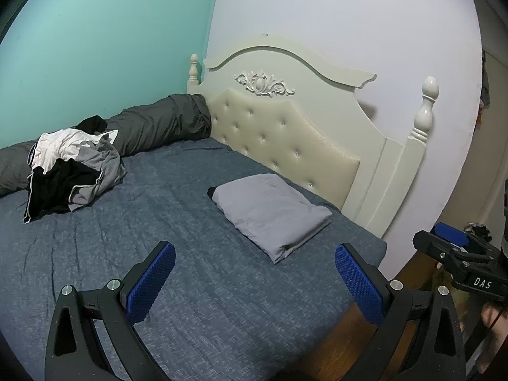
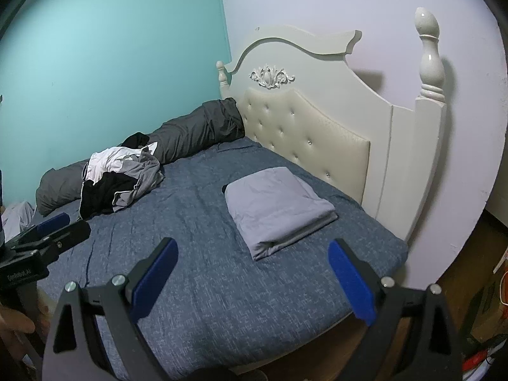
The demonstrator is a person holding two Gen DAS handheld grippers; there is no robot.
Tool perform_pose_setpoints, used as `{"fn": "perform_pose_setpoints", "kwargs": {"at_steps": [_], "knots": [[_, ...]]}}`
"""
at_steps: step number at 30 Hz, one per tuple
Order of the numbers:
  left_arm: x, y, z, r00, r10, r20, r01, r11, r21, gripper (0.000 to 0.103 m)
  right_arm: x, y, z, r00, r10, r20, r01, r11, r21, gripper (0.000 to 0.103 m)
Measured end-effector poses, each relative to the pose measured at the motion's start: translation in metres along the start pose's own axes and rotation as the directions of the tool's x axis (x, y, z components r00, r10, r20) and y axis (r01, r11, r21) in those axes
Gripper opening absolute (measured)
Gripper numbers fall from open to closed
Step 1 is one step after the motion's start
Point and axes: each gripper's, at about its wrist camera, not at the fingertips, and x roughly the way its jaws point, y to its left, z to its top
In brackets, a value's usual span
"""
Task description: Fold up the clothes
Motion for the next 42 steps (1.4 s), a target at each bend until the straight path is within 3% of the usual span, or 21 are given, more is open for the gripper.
{"fn": "perform_pose_setpoints", "kwargs": {"at_steps": [42], "knots": [[-0.003, 0.004, -0.006, 1.000, -0.005, 0.016, 0.004, 1.000, 0.024, 0.103, 0.008, 0.010, -0.008, 1.000, 0.015, -0.020, -0.015, 1.000, -0.007, 0.096]]}}
